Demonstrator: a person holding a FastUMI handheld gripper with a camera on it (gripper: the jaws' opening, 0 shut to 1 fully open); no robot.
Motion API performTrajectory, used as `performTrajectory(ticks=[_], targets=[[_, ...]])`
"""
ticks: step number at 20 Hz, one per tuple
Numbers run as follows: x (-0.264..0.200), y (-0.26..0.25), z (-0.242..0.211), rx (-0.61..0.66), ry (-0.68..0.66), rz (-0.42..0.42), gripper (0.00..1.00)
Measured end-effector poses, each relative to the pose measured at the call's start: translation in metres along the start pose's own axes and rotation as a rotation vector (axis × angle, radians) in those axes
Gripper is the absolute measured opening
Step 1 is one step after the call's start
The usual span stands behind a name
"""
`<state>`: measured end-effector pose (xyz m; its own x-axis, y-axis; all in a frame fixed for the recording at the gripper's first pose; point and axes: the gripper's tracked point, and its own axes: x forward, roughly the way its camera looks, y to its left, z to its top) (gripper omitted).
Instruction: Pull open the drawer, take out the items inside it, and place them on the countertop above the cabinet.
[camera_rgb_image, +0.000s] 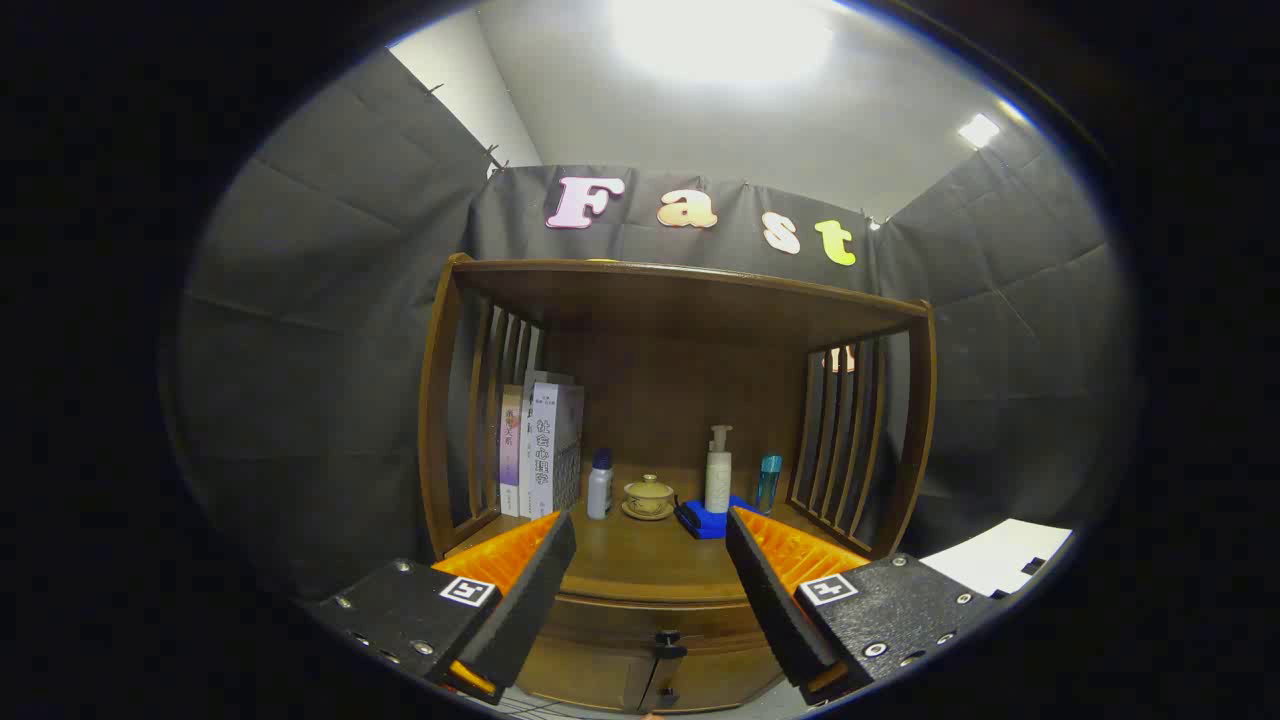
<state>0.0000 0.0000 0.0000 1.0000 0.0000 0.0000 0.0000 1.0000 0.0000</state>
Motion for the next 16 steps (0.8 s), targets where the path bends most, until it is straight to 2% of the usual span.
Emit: performTrajectory(ticks=[7,12,16], targets=[[0.002,0.008,-0.020,0.043,0.072,0.020,0.95],[0.002,0.005,-0.024,-0.002,0.085,-0.003,0.95],[-0.002,0.004,-0.012,0.069,0.064,-0.024,0.95]])
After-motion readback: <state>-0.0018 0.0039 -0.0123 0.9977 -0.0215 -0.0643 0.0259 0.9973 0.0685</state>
